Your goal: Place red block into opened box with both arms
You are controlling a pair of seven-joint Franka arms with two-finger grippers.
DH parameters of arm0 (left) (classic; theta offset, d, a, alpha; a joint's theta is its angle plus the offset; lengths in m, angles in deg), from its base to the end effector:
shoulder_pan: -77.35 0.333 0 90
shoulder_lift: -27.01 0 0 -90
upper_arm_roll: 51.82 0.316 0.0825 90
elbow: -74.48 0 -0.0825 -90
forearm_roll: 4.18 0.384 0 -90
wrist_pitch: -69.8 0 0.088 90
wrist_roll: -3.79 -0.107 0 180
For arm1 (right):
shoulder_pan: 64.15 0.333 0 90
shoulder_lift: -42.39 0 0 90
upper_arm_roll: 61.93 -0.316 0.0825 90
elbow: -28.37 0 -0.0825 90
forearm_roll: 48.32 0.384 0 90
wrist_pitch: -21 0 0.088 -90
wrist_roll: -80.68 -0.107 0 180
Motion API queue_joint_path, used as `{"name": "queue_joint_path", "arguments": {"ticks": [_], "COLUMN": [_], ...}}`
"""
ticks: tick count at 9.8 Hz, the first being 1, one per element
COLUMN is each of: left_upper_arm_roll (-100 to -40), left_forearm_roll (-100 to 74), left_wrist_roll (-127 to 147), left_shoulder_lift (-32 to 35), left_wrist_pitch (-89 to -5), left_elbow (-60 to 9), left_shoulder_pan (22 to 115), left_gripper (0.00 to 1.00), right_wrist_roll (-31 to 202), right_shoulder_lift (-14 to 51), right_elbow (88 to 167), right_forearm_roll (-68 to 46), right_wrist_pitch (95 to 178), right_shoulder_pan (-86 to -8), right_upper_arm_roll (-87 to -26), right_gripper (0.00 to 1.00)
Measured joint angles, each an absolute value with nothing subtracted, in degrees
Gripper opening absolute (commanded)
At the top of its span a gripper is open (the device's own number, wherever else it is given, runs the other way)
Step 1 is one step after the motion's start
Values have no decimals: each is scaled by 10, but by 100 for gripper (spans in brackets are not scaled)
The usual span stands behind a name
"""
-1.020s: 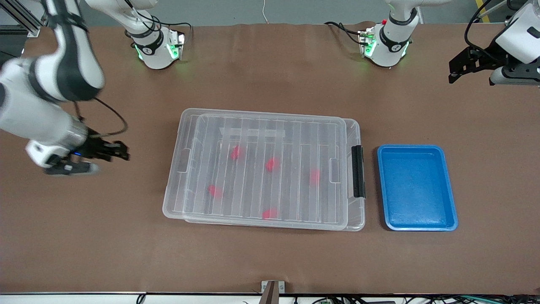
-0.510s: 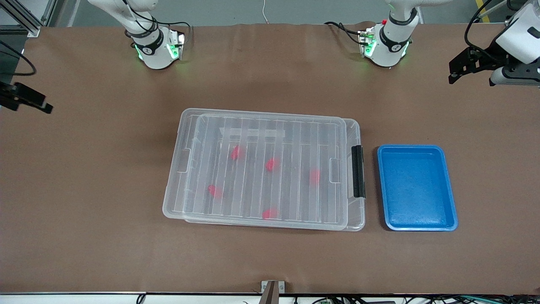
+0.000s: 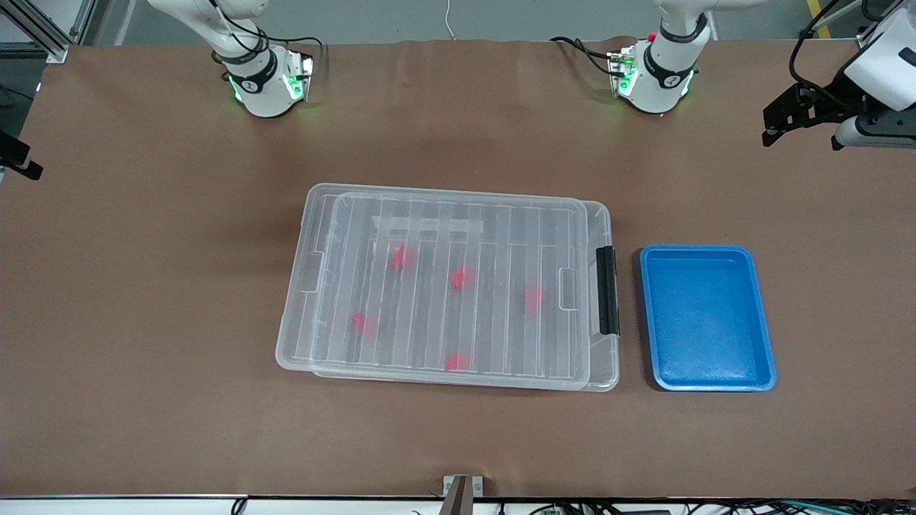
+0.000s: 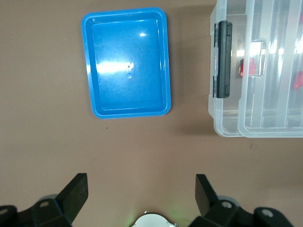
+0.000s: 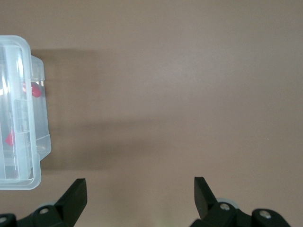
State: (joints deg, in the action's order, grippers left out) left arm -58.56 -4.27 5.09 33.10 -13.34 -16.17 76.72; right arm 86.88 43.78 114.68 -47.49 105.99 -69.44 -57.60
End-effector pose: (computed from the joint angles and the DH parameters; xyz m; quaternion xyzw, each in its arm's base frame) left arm 0.5038 -0.0692 0.6650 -0.9985 0.0526 0.0123 0.0064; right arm 0.5308 -0.0889 0.6602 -0.9995 0.0292 -0.0017 0.0080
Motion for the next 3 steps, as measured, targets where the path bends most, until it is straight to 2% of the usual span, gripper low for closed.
{"name": "queue_joint_path", "arguments": {"ticks": [3], "left_upper_arm_roll": [-587], "left_forearm_roll": [-43], "left_wrist_roll": [51], "left_shoulder_lift": [322], "left_wrist_pitch": [-133], "left_elbow": [-153], "left_shoulder_pan": [767], "left_gripper": [100], "right_wrist_roll": [869], "right_shoulder_lift": [437], "right_elbow": [1147], "right_forearm_roll": [-475], "right_wrist_pitch": [1058], "right_shoulder_pan": [-694], "right_upper_arm_roll": [-581], "right_gripper": [100]}}
